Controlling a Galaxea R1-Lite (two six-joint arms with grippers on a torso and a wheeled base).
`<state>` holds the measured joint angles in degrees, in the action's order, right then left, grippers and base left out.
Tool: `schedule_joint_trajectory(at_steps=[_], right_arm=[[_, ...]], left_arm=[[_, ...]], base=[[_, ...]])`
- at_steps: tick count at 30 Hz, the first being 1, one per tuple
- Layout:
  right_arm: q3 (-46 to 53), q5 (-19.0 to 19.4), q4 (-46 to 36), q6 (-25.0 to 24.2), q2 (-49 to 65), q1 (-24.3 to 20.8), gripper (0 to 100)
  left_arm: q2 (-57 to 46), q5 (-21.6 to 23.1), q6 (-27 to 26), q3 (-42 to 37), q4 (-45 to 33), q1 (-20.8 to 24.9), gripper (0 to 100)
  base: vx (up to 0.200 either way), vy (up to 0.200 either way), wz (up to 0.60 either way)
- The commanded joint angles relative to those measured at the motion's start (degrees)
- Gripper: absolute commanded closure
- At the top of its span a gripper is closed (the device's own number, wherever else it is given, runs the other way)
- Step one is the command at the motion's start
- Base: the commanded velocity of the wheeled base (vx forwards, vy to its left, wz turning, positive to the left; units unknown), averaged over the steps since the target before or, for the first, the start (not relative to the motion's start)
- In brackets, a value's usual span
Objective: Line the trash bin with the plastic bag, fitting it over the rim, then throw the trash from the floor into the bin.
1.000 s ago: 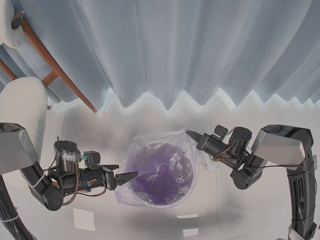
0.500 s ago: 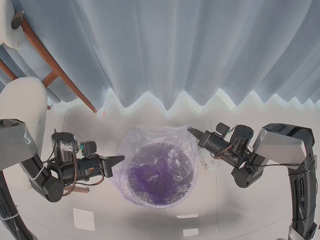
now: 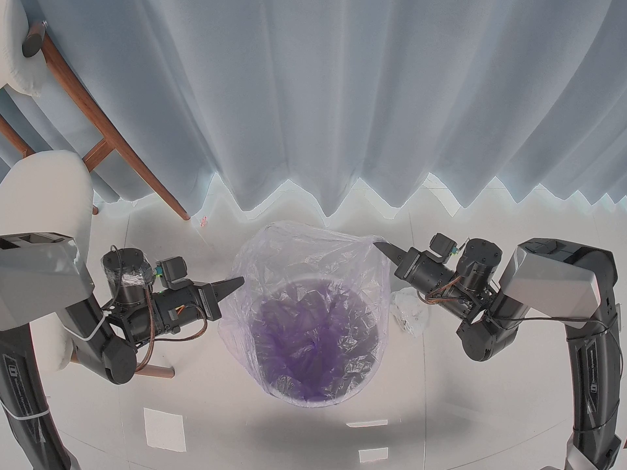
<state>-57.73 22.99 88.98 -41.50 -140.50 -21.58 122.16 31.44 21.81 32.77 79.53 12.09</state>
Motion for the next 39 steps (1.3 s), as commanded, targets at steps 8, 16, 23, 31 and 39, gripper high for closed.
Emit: schedule_joint_trajectory(at_steps=[8,16,23,31,39], right_arm=[[-2.65,-0.23,1.02,-0.08,-3.91,1.27,100],[-2.82,-0.23,1.02,-2.89,-5.93,1.19,100],[-2.91,-0.49,1.02,-2.98,-6.37,1.19,100],[-3.17,-0.84,1.02,-2.8,-8.57,1.27,100],[-3.09,-1.19,1.02,-2.45,-9.53,1.71,100]], left_arm=[[7.74,1.08,7.46,1.25,4.4,-0.58,100],[10.29,1.08,10.18,2.48,4.49,-0.84,100],[11.52,1.08,11.5,3.18,4.4,-1.46,100],[14.6,1.17,12.64,3.71,4.49,-1.9,100],[15.56,1.26,12.64,3.79,4.49,-2.95,100]], base=[[0.0,0.0,0.0],[0.0,0.0,0.0],[0.0,0.0,0.0],[0.0,0.0,0.0],[0.0,0.0,0.0]])
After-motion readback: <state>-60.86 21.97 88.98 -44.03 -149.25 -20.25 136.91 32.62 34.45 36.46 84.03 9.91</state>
